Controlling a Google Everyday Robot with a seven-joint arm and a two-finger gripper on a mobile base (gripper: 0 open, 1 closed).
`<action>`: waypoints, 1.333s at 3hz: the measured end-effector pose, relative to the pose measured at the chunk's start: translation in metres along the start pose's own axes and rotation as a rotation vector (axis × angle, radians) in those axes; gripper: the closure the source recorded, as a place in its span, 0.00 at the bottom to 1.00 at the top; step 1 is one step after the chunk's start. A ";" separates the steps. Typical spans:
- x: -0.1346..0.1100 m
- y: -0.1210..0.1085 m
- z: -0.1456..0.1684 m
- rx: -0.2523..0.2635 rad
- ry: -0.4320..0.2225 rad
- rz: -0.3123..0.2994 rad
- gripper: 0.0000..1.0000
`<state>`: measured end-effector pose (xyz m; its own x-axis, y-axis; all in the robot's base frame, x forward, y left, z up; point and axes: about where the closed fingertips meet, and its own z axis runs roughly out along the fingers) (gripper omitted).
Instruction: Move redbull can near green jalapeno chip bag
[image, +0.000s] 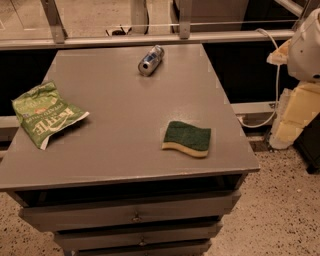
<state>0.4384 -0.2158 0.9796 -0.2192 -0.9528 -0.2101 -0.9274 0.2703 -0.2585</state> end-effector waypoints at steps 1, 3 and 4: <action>0.000 -0.001 0.000 0.003 -0.002 0.000 0.00; -0.037 -0.070 0.038 0.058 -0.163 -0.140 0.00; -0.070 -0.110 0.056 0.084 -0.253 -0.261 0.00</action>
Offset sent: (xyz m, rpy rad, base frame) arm 0.0763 0.0124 -0.0137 0.0997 -0.1241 0.1405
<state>0.5725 -0.1712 0.9696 0.1135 -0.9296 -0.3507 -0.9117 0.0429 -0.4087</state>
